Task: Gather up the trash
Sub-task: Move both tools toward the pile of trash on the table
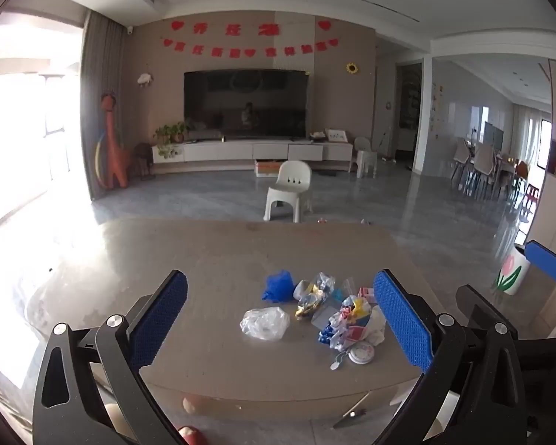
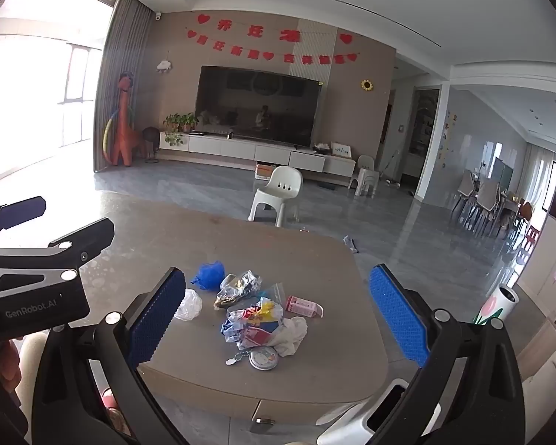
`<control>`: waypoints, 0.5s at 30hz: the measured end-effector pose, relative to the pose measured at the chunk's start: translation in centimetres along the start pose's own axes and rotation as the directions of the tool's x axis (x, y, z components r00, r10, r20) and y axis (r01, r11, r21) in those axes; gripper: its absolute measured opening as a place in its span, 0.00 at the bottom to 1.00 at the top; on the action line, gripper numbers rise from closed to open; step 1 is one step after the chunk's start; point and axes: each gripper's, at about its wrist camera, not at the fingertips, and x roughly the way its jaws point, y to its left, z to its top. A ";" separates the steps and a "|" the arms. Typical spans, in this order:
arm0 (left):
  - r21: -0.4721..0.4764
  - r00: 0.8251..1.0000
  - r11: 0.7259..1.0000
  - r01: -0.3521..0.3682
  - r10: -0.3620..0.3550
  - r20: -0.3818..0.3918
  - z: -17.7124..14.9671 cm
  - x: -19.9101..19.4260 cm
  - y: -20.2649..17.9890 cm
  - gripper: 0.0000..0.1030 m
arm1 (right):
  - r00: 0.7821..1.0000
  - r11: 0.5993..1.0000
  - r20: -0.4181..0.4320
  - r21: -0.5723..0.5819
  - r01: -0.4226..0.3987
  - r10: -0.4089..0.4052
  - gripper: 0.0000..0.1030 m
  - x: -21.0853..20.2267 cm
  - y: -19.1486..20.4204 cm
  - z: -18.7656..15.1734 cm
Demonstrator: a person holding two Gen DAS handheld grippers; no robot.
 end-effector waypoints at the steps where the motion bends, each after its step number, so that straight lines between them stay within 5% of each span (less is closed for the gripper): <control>1: -0.002 1.000 1.000 0.001 -0.001 -0.001 0.0 0.0 0.0 0.96 | 1.000 1.000 0.002 -0.001 0.000 0.000 0.96 0.0 0.0 0.0; 15: -0.020 0.998 0.999 0.044 -0.044 -0.035 0.0 1.7 1.3 0.96 | 1.000 1.000 0.009 -0.005 0.001 -0.001 0.96 0.1 -0.4 0.1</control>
